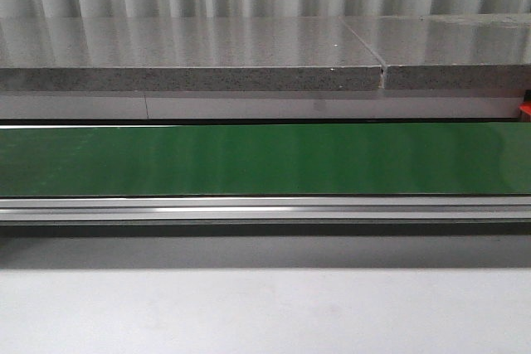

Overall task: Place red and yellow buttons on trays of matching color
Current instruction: 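Move the left gripper back over a yellow push button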

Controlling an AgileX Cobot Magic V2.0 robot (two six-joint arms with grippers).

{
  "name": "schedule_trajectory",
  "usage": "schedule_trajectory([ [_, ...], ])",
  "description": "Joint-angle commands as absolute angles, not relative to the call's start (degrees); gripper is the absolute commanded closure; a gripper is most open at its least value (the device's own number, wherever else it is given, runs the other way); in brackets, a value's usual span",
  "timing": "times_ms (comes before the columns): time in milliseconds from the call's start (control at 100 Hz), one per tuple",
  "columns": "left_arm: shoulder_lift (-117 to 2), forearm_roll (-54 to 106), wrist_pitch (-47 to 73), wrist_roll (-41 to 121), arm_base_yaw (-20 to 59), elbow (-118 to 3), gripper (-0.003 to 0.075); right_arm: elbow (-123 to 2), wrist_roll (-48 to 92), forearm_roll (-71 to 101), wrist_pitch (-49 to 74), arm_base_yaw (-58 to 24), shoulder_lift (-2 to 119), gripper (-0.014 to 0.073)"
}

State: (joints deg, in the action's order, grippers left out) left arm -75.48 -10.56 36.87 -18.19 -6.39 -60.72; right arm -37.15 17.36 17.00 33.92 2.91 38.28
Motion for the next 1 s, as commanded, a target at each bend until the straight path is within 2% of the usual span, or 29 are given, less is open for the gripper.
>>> schedule_trajectory([
  [0, -73.6, -10.5, 35.0, -18.6, -8.8, -61.7, 0.0158, -38.6, 18.0, 17.9, 30.6, 2.8, 37.9, 0.0661],
  [230, -73.5, -10.3, 34.2, -20.4, -16.1, -57.3, 0.0158, -38.6, 18.0, 17.9, 30.6, 2.8, 37.9, 0.0661],
  [570, -74.5, -10.3, 26.9, -22.1, -25.9, -50.0, 0.0158, -38.6, 18.0, 17.9, 30.6, 2.8, 37.9, 0.0661],
  [990, -86.9, -9.0, 22.4, -22.1, -26.6, -52.7, 0.0158, -38.6, 18.0, 17.9, 30.6, 2.8, 37.9, 0.0661],
])
